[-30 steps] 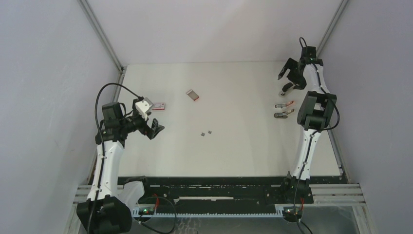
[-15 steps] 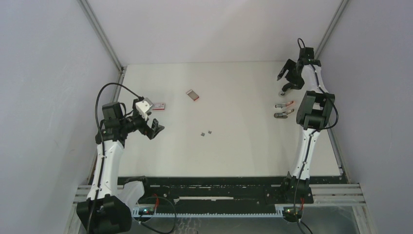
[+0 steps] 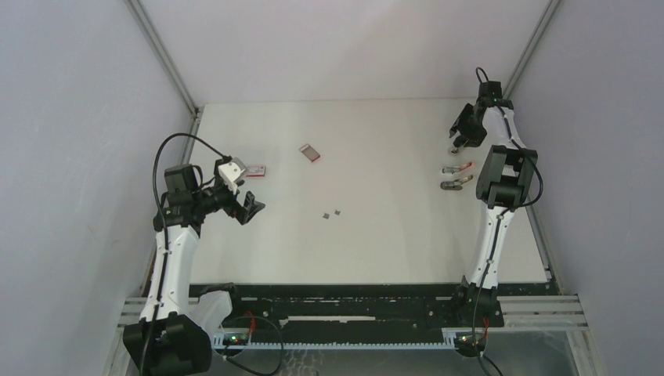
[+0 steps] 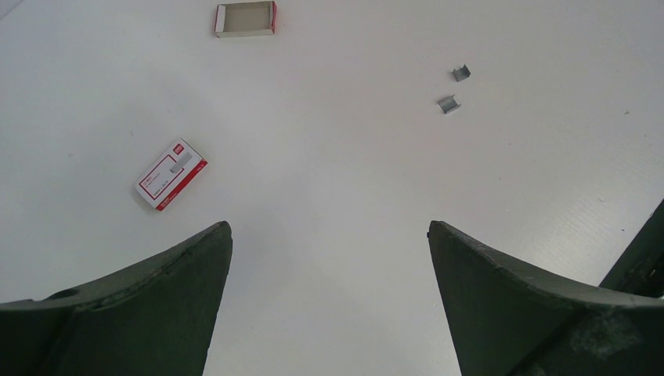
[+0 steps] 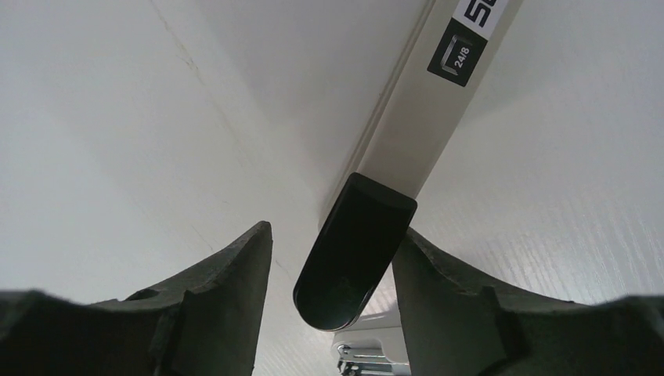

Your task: Unload the staples from the stapler

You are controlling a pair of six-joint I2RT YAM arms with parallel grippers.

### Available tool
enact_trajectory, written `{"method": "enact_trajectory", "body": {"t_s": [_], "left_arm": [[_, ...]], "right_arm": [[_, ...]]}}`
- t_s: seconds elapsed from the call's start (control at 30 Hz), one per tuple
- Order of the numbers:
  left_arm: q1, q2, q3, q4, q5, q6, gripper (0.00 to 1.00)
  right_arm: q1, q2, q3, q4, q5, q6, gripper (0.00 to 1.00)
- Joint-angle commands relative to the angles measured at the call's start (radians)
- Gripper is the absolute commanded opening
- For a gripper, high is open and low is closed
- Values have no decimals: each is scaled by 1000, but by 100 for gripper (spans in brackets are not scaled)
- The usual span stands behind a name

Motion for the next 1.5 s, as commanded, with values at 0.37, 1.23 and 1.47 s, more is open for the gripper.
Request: {"method": "enact_trajectory", "body": {"t_s": [0.37, 1.23, 1.47], "left_arm": [[10, 0, -22, -8, 45, 30, 100], [19, -20, -13, -14, 41, 19, 100], [21, -26, -15, -13, 42, 19, 100]], "right_arm": [[18, -90, -64, 41, -30, -21, 31], [422, -220, -241, 45, -88, -404, 18], [532, -349, -403, 118, -81, -568, 18]]}}
